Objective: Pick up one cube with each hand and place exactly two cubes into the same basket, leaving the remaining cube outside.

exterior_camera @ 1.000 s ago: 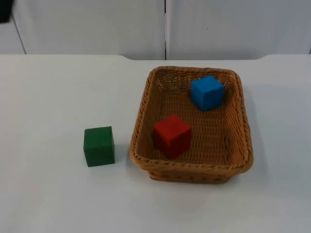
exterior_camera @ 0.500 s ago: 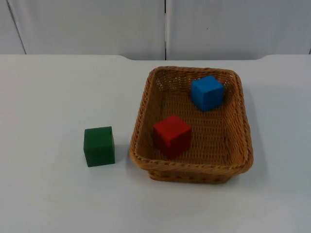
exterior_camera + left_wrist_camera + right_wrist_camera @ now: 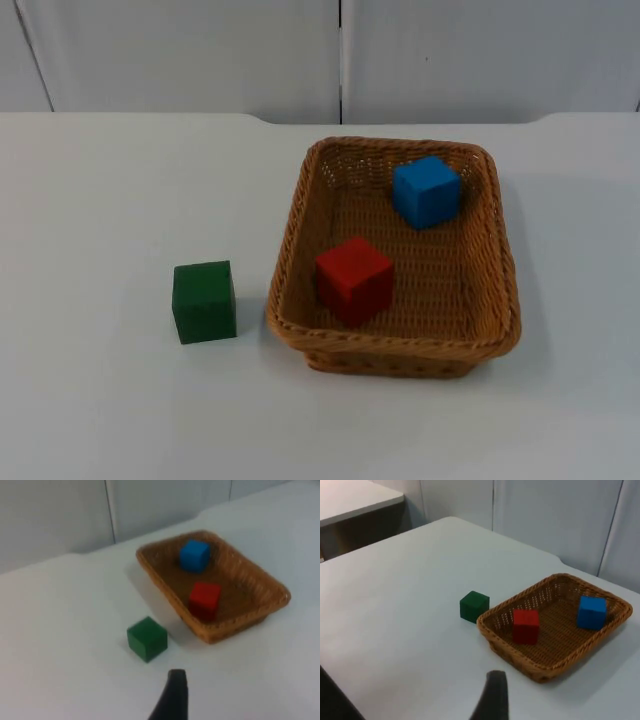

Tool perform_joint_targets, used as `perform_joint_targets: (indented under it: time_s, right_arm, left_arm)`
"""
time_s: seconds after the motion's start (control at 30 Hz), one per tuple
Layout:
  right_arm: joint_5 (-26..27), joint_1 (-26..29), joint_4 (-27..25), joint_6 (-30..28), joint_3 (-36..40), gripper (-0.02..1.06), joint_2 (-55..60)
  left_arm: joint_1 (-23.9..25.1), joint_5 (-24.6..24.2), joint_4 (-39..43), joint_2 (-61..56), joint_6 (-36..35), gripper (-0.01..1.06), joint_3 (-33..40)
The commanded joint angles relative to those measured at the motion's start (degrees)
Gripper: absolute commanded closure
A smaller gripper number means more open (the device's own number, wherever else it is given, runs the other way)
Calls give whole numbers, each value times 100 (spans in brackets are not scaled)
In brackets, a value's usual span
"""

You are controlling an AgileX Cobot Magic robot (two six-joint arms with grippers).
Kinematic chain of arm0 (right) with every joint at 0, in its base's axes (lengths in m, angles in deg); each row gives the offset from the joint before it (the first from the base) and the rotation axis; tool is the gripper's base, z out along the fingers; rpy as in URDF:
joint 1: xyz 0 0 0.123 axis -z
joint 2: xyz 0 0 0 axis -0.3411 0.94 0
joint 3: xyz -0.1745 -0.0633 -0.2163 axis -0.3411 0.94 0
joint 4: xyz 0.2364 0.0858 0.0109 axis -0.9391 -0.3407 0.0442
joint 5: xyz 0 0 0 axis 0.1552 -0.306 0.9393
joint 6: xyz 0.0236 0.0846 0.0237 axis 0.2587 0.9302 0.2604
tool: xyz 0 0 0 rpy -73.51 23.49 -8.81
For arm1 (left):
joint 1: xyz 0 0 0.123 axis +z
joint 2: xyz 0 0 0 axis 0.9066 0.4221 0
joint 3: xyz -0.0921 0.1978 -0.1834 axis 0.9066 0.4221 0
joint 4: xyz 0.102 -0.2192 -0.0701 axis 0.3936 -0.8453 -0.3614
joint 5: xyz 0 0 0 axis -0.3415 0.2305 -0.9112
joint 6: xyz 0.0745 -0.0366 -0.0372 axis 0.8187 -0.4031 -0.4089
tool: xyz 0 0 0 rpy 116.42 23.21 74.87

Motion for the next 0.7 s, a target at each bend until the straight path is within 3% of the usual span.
perform_joint_targets:
  time_s: [0.0, 0.17, 0.3, 0.43, 0.67]
  right_arm:
    - [-53, -20, 7, 64, 113, 34, -10]
    - [10, -20, 53, 126, 554, 34, -10]
    - [244, -20, 481, 288, 895, 34, -10]
    - [294, -20, 1178, 1066, 986, 34, -10]
    - [256, -20, 1289, 1211, 1030, 34, -10]
  left_arm:
    - [2, -101, 34, -24, -25, 30, 122]
    - [2, -101, 69, -24, 12, 30, 396]
    - [2, -101, 154, -24, -34, 30, 396]
    - [2, -101, 164, -24, -41, 30, 396]
    - [2, -101, 164, -24, -41, 30, 396]
